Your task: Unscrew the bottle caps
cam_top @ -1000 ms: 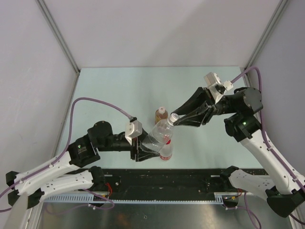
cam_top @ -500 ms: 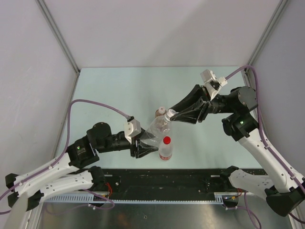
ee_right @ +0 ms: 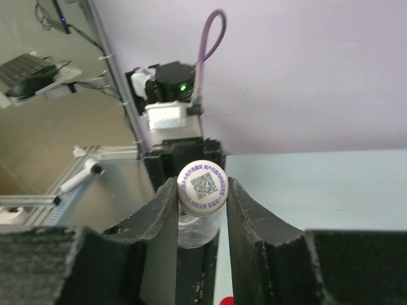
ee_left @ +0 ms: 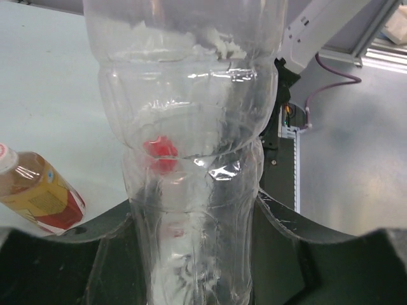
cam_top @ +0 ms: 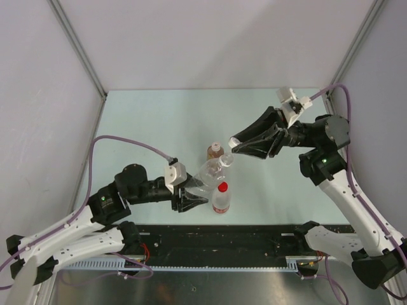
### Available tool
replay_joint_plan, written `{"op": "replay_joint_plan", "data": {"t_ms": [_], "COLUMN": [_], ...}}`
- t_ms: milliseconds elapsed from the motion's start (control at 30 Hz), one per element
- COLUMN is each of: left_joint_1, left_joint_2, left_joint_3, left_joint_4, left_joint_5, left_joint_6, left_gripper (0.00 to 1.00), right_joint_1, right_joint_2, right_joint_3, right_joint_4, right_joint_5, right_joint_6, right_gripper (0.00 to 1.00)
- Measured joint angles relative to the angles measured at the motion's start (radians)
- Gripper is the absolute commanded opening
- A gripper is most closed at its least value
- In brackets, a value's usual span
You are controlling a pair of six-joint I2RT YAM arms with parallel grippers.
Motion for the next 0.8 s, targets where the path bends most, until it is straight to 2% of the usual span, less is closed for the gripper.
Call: {"op": "replay_joint_plan", "data": {"t_ms": [233,400,533,800], "left_joint_1": [0.006,0.01,0.01,0.01], "left_joint_2": [-0.008,-0.014,-0.029,-0.064], "left_joint_3": [-0.012,-0.017,-0.017,-0.02], "left_joint_4": [-0.046,-0.054,-0.056,-0.058], "left_joint_5": [0.024,0.017,-0.012,-0.147], "left_joint_6": [0.015,0.016,0.016,0.015], "left_gripper": [0.0,0.0,0.0,0.0], "right_joint_1": [-0.055,-0.077,-0.087,-0.158], "right_joint_2": [-0.024,-0.042,-0.047,-0.02], "right_joint_3": [0.0,0.0,0.0,0.0], "right_joint_4": [0.09,0.084,0.013,-0.239], "right_joint_5": [0.043,0.079,0.142,0.348], "right_joint_6": [0.031,0.03,0.0,-0.071], "right_gripper": [0.17,0.15,0.13,0.11]}}
